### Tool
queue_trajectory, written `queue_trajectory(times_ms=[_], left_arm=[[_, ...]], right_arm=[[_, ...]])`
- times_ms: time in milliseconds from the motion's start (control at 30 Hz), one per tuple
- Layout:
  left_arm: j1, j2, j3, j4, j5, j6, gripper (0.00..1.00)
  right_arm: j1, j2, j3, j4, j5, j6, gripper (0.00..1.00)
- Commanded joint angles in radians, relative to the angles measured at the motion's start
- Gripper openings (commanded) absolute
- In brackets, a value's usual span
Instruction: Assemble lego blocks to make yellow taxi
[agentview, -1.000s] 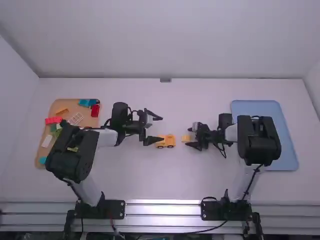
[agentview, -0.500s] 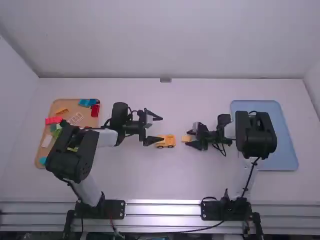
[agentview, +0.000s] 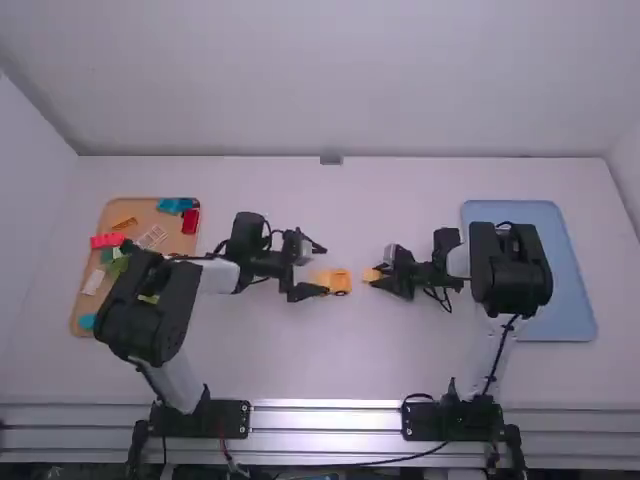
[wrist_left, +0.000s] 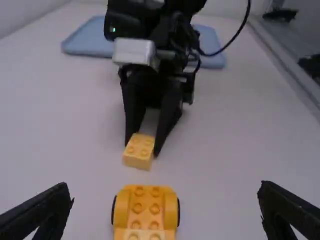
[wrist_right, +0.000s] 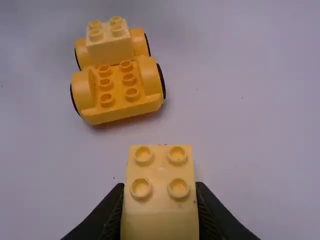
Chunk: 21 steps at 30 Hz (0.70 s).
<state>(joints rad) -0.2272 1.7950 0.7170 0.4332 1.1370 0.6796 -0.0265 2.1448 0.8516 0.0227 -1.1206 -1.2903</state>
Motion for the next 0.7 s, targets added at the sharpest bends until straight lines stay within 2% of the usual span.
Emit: queue_trajectory(times_ms=[0, 33, 233, 567, 667], left_arm=[[-0.039, 0.039, -0.004, 0.0, -0.13, 0.05, 0.99], [-0.053, 0.056, -0.004, 0.012, -0.169, 0.05, 0.99], [-0.066, 0.137, -0.004, 0.08, -0.235, 0.047, 0.99], [-0.063, 0.241, -0.004, 0.162, -0.263, 0.043, 1.0], [-0.063, 0.253, -0.004, 0.16, -0.263, 0.056, 0.92]], right_arm=[[-0.001, 0.004, 0.012, -0.003, -0.035, 0.012, 0.29], [-0.001, -0.007, 0.012, -0.009, -0.055, 0.011, 0.26], [0.006, -0.068, 0.012, -0.056, -0.068, 0.007, 0.26], [0.097, -0.208, 0.012, -0.141, -0.031, 0.008, 0.26], [0.127, -0.209, 0.013, -0.125, -0.023, 0.007, 0.26]])
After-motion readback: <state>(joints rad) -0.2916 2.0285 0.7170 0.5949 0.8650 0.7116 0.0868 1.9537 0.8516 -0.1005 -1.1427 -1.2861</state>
